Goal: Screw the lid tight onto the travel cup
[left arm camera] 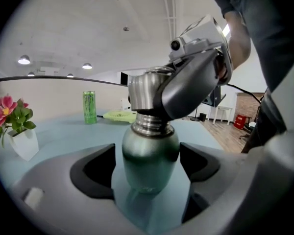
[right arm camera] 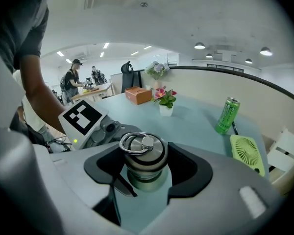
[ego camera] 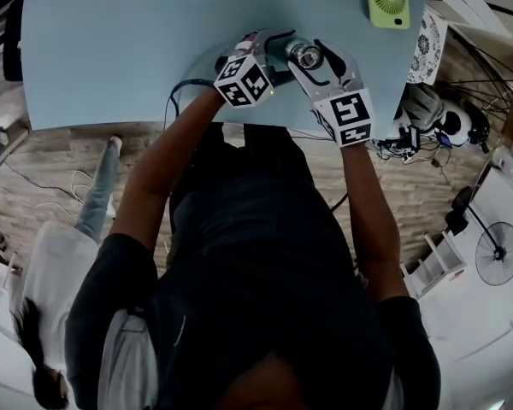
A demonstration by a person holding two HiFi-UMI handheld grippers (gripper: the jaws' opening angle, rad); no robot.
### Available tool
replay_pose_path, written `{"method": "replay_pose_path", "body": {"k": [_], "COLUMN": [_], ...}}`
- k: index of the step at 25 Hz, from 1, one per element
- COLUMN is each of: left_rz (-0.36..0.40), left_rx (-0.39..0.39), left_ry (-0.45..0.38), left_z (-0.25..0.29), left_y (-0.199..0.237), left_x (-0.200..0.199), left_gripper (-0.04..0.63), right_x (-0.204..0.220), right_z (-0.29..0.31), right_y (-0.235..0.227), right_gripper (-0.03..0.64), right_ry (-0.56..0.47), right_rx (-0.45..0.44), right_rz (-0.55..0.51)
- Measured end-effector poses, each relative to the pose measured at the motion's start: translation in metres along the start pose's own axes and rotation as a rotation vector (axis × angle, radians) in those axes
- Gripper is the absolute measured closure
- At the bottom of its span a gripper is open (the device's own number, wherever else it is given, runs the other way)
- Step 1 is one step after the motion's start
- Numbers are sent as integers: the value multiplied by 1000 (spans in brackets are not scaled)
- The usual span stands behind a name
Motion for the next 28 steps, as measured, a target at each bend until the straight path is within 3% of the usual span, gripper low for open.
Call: {"method": "replay_pose_path", "body": {"k": [7, 18, 28], "left_rz": [-17, -13, -7], "left_rx": [12, 16, 5], "left_ry": [5, 5, 4], "left_z": [10, 17, 17], "left_y": [-2, -1, 0], "left_x": [6, 13, 12], "left_gripper": [158, 161, 169], "right_x": [14, 11, 11], "right_z": [3, 11, 10], "right_y": [-4, 2, 1], "right_gripper": [351, 351, 351], "right_ry": [30, -40, -80], "right_rx": [1, -14, -68], "right_rz": [-23, -123, -126]}}
Point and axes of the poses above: the fingertips, and each gripper's own axes: z forward along the fingers, y to its left, x out of its underside, the point moved 1 cm from there along -z, backward along the fingers, and after that the axes turned 8 degrees about z, right-handed, at the moved point
